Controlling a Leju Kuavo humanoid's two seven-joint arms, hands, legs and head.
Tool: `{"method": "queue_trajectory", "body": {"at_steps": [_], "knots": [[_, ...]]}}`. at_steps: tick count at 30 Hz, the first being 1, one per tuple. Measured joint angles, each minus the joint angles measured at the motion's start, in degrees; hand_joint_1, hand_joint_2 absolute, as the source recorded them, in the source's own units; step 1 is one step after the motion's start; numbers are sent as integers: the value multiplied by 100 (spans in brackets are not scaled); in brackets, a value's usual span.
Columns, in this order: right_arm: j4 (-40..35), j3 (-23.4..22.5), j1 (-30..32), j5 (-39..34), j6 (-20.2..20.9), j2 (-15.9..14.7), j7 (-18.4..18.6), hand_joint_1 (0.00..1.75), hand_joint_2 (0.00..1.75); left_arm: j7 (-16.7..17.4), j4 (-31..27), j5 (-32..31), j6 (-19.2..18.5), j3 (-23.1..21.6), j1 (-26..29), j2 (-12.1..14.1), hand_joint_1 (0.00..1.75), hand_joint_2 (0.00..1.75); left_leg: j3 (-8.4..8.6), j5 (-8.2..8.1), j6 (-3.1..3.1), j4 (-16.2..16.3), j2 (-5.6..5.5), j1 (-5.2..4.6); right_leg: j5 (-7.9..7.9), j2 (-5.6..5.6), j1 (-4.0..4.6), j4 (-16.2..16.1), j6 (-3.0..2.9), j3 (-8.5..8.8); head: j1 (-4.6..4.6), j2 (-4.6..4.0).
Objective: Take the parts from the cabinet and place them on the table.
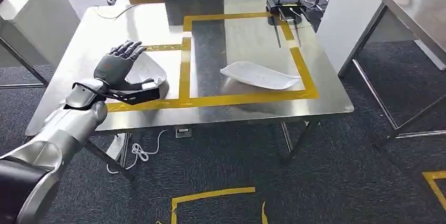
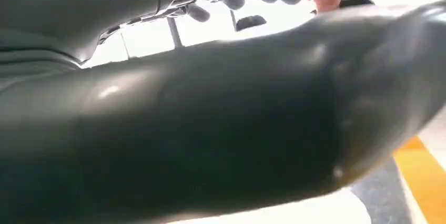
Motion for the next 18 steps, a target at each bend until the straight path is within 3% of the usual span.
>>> {"method": "queue_trajectory", "body": {"at_steps": [2,3,4,5,6,7,8,9,10,11,12,13,14,15,16,18], "knots": [[0,-2,-3,2,-17,0,-35,0,0,33,15,0,5,4,-37,-4,0,0,-113,89,23,24,-6,-46,142,3,-50,-64,80,-9,-20,0],[0,-2,4,9,-17,0,-44,0,0,48,17,0,11,9,-37,-4,0,0,-144,137,65,18,-2,-58,201,8,-58,-103,114,-17,-20,0],[0,-2,24,20,-17,-2,-46,0,0,48,24,0,15,9,-27,-4,0,0,-166,241,126,-57,33,9,199,17,-45,-97,154,-54,-33,0],[2,-2,37,35,-13,9,-46,0,0,38,26,0,31,11,-28,-6,0,0,-197,314,148,-66,50,1,-39,18,-59,14,191,-107,-24,0],[2,-2,40,42,-11,9,-46,0,0,26,26,2,44,11,-28,-6,0,0,-294,404,193,-56,51,7,-452,15,-72,347,215,-216,-2,0],[0,-2,34,42,-11,2,-48,0,0,13,28,2,48,11,-26,0,0,0,-392,472,197,-46,49,7,-800,17,-89,758,242,-322,0,0],[0,-2,29,42,-11,-7,-48,0,0,13,41,2,50,13,-25,15,0,0,-496,546,196,-31,52,7,-1063,16,-102,1205,273,-415,-2,0],[0,-2,31,42,-11,-15,-46,0,0,13,52,6,50,15,-22,22,0,0,-602,615,189,-16,53,12,-1147,16,-114,1554,296,-462,0,0],[0,-2,31,42,-11,-17,-46,0,0,-4,61,13,57,15,-9,24,0,0,-715,685,178,5,52,20,-1042,16,-132,1729,315,-428,2,0],[0,-4,30,42,-11,-17,-46,0,0,-15,65,15,64,15,10,29,0,0,-829,753,157,31,51,33,-823,16,-150,1664,332,-285,0,0],[0,-2,28,40,-13,-17,-44,0,0,-24,65,17,70,17,24,37,0,0,-940,816,131,66,51,49,-610,15,-165,1394,343,-36,0,0],[0,-2,23,35,-24,-17,-44,0,0,-59,65,17,83,17,27,39,0,0,-1046,869,97,107,48,65,-505,13,-179,961,354,312,2,0],[0,-2,9,18,-37,-17,-41,0,0,-67,57,17,94,20,24,39,0,0,-1110,913,52,157,43,69,-706,13,-193,471,366,639,4,0],[0,-4,-3,-2,-57,-20,-41,0,0,-78,44,17,101,28,22,57,0,0,-1169,948,7,178,43,59,-921,30,-128,50,326,894,5,0],[0,-4,2,-11,-72,-20,-35,0,0,-92,44,20,101,37,22,59,0,0,-1148,1011,-35,139,58,61,-880,44,-114,110,217,829,-4,0],[0,-7,19,-31,-100,-20,-28,0,0,-105,50,20,96,44,1,33,0,0,-1150,1124,-102,108,52,72,-829,47,-99,101,144,774,9,0]]}}
